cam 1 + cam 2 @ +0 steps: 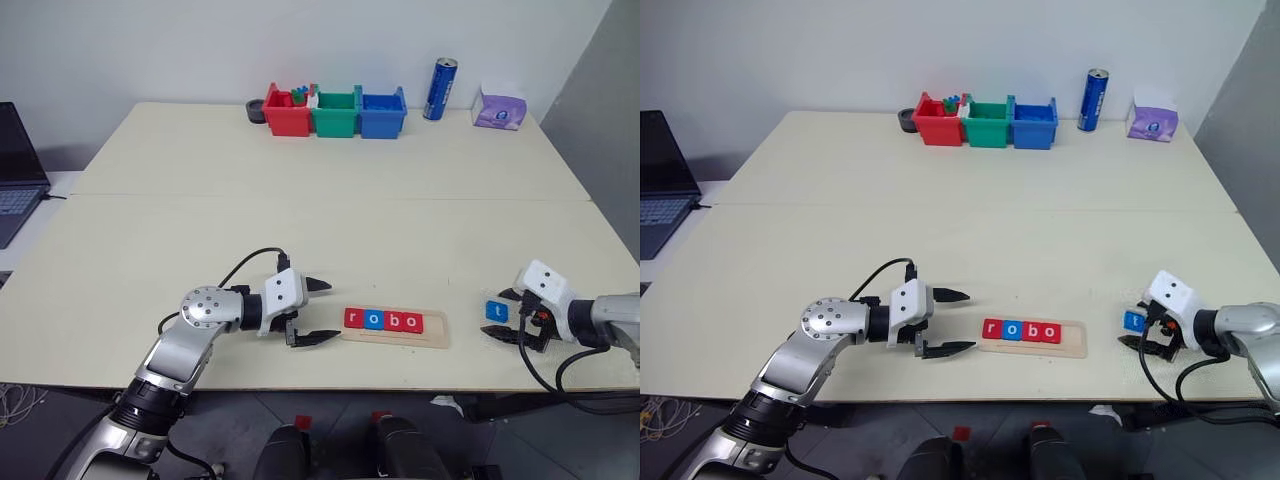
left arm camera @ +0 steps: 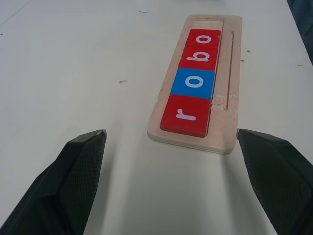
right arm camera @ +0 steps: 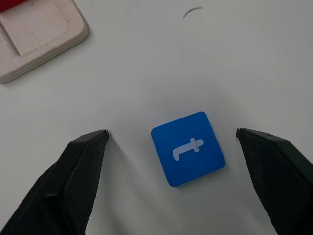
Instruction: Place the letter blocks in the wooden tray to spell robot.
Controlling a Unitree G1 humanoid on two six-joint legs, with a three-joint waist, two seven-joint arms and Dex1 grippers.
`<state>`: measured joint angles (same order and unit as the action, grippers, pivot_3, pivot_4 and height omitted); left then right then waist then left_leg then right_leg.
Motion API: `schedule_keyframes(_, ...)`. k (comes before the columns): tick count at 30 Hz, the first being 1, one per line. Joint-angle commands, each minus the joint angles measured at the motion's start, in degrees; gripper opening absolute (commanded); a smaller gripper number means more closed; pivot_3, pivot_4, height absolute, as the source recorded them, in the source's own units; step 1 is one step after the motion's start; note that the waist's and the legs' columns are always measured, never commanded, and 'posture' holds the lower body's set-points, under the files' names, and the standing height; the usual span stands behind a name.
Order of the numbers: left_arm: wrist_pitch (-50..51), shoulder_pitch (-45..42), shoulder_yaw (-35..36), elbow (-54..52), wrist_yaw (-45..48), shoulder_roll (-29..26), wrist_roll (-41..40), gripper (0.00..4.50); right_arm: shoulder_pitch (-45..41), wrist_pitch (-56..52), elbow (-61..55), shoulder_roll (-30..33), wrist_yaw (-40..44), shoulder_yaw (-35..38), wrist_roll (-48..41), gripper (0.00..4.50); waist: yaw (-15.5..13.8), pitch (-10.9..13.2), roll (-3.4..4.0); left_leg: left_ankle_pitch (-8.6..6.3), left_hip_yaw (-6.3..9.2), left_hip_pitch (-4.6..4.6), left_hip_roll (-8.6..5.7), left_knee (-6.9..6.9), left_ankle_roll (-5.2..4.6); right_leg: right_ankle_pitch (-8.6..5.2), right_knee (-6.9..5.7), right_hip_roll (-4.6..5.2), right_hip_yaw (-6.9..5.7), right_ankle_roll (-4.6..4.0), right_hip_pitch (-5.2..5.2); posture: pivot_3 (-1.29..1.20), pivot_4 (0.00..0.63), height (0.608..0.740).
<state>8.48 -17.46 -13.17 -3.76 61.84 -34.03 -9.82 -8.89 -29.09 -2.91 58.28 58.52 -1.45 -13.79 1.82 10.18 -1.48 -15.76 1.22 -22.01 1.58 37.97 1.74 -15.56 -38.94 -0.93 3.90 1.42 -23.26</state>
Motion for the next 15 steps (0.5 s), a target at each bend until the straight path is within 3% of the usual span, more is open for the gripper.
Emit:
schedule_keyframes(1, -0.2, -0.3, 0.5, -1.8, -0.4, -0.3, -0.1, 4.5, -2.8, 1.3, 3.1, 0.6, 1.7, -1.0, 1.8, 3.52, 0.0, 0.0, 0.0, 0.0, 0.0, 0.0, 0.0, 0.01, 0.0, 0.0, 0.0, 0.0, 0.0, 0.0, 0.01, 0.0, 0.15, 0.74)
schedule_keyframes(7, -0.1, 0.3, 0.8, -2.2, -0.7, -0.5, -0.1, 4.5, -3.5, 0.8, 2.4, 1.0, 3.5, -0.7, 1.6, 1.45, 0.0, 0.0, 0.0, 0.0, 0.04, 0.01, 0.01, 0.03, 0.0, 0.0, -0.02, 0.01, 0.0, 0.0, 0.02, 0.0, 0.15, 0.74)
schedule_keyframes(15, -0.1, 0.7, 0.8, -2.4, -0.7, -0.9, -0.3, 4.5, -3.4, -3.8, -15.5, 2.2, 5.9, -0.8, -2.4, 1.46, 0.0, 0.0, 0.03, 0.0, 0.14, 0.01, 0.04, 0.01, 0.0, 0.0, -0.04, -0.01, -0.01, 0.0, 0.0, 0.0, 0.15, 0.74)
